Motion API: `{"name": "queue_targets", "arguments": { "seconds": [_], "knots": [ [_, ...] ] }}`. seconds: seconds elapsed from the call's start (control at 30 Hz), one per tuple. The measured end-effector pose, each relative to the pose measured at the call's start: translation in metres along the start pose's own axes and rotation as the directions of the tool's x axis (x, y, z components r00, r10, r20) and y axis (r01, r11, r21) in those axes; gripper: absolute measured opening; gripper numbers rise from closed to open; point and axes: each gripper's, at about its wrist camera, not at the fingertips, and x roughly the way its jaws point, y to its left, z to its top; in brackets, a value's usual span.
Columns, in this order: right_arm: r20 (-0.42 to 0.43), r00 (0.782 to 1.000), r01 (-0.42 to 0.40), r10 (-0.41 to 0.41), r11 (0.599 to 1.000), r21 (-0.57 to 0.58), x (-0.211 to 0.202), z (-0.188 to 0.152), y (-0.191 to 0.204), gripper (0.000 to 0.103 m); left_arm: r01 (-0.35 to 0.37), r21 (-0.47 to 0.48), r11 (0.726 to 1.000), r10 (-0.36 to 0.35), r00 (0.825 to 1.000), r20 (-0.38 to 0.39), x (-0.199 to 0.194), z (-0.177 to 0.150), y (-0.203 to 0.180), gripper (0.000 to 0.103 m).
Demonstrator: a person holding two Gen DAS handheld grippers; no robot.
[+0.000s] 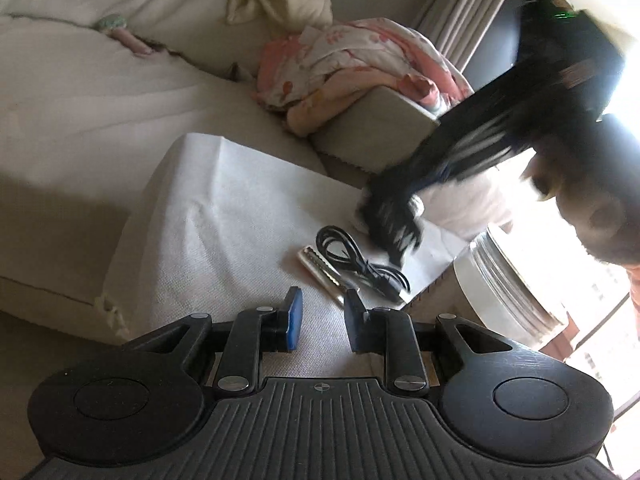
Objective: Organize soft objects
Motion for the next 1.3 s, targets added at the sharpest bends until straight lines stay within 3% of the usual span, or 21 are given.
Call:
{"name": "queue_targets", "arguments": {
  "seconds": [0.13, 0.3, 0.4, 0.5, 0.6, 0.67, 0.83, 1.03, 1.3],
  "knots": [
    [0.095, 0.995, -0.041, 0.038, 0.999, 0.026, -0.038, -0.003, -0.002, 0.016, -0.005, -0.002, 1.000, 0.005, 1.000, 0.000, 0.001, 0.000, -0.001, 0.026],
    [0.191, 0.981, -0.029, 0.024, 0.999, 0.022, -0.075, -0.018, -0.009, 0.016, -0.033, 0.019, 0.999, 0.034, 0.999, -0.020, 0.004, 0.006, -0.007, 0.026],
    [0.220, 0.975, -0.026, 0.021, 0.999, 0.020, -0.092, -0.027, -0.016, 0.016, -0.061, 0.021, 0.998, 0.062, 0.996, -0.064, 0.013, 0.018, -0.013, 0.026],
    [0.230, 0.973, -0.023, 0.015, 0.999, 0.029, -0.098, -0.035, -0.022, 0.016, -0.072, -0.037, 0.997, 0.067, 0.990, -0.121, 0.026, 0.034, -0.014, 0.026],
    [0.242, 0.970, -0.043, 0.032, 0.998, 0.038, -0.102, -0.043, -0.032, 0.016, -0.115, -0.100, 0.988, 0.096, 0.980, -0.176, 0.040, 0.052, -0.015, 0.027],
    [0.252, 0.967, -0.047, 0.036, 0.998, 0.039, -0.104, -0.051, -0.040, 0.016, -0.151, -0.088, 0.985, 0.131, 0.971, -0.202, 0.051, 0.062, -0.020, 0.027],
    [0.265, 0.963, -0.060, 0.041, 0.996, 0.066, -0.106, -0.070, -0.062, 0.016, -0.203, 0.074, 0.976, 0.215, 0.946, -0.243, 0.073, 0.074, -0.042, 0.027],
    [0.286, 0.958, -0.061, 0.034, 0.994, 0.088, -0.109, -0.083, -0.082, 0.016, -0.196, 0.231, 0.953, 0.257, 0.928, -0.270, 0.060, 0.065, -0.050, 0.027],
    [0.283, 0.958, -0.088, 0.057, 0.991, 0.098, -0.098, -0.074, -0.076, 0.016, -0.212, 0.480, 0.851, 0.344, 0.916, -0.206, 0.052, 0.044, -0.067, 0.027]
  ]
}}
